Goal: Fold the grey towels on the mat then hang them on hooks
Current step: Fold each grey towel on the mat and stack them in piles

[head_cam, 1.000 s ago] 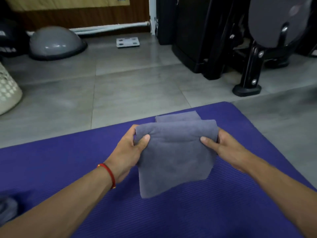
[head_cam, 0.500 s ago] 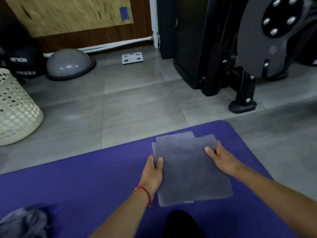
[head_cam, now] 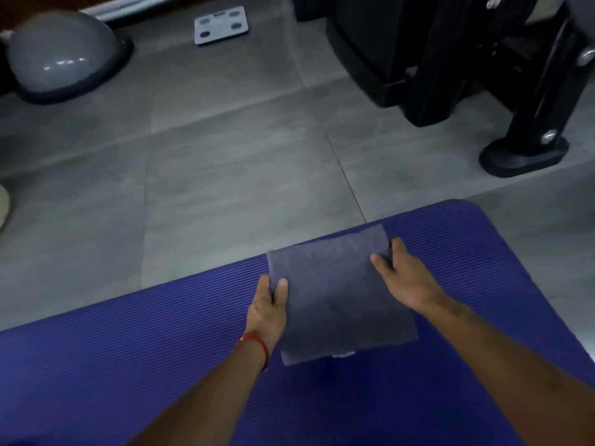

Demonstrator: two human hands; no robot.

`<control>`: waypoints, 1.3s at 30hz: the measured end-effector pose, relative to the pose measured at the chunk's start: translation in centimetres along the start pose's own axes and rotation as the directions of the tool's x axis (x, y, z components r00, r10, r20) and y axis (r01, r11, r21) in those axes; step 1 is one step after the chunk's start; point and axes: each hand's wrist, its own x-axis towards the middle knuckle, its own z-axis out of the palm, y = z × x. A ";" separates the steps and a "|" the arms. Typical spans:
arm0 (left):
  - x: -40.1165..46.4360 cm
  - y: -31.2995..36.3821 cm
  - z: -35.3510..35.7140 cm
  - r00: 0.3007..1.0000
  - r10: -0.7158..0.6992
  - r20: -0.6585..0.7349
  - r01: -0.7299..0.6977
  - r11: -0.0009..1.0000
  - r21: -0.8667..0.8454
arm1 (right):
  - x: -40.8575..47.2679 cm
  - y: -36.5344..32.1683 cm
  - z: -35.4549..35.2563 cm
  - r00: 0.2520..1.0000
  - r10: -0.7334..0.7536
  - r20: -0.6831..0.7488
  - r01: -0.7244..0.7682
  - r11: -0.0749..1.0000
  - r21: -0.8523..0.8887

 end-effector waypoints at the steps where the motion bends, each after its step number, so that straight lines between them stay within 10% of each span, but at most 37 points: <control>1: 1.2 0.0 0.5 0.999 -0.032 -0.019 0.032 0.999 0.038 | 0.9 0.7 0.7 1.000 0.015 -0.004 -0.015 1.000 -0.020; 5: 3.5 -1.3 2.2 0.981 -0.178 -0.075 0.191 0.955 0.226 | 2.2 3.7 3.6 0.994 0.107 0.007 -0.103 0.970 -0.221; 11: 4.0 -2.3 3.2 0.967 -0.221 -0.123 0.244 0.943 0.228 | 1.9 4.0 4.8 0.967 0.253 0.023 -0.253 0.967 0.005; 16: 5.1 -1.6 1.9 0.928 -0.371 0.022 0.372 0.927 -0.051 | 2.5 2.3 3.4 0.929 0.334 0.157 -0.368 0.867 0.336; 23: 5.1 -0.8 2.8 0.969 -0.228 0.095 0.247 0.900 -0.358 | 3.8 1.2 0.1 0.969 0.243 0.054 -0.247 0.921 0.300; 27: 3.8 -4.2 2.3 0.994 0.006 -0.108 -0.003 1.000 0.030 | 3.2 1.9 2.1 0.972 -0.059 -0.226 -0.024 0.938 -0.347; 30: -0.5 -10.1 -0.5 0.979 0.181 -0.099 -0.131 0.917 0.377 | 1.5 2.5 6.9 0.893 -0.450 -0.007 0.324 0.654 -0.684; 35: -7.3 -24.4 -7.3 0.988 0.154 0.022 -0.127 0.715 0.687 | -4.5 0.3 12.8 0.865 -0.502 0.012 0.380 0.639 -0.669; 39: -10.2 -31.6 -11.8 0.995 0.064 0.074 -0.097 0.716 0.691 | -17.5 -2.2 22.7 0.761 -0.520 0.388 0.648 0.589 -0.482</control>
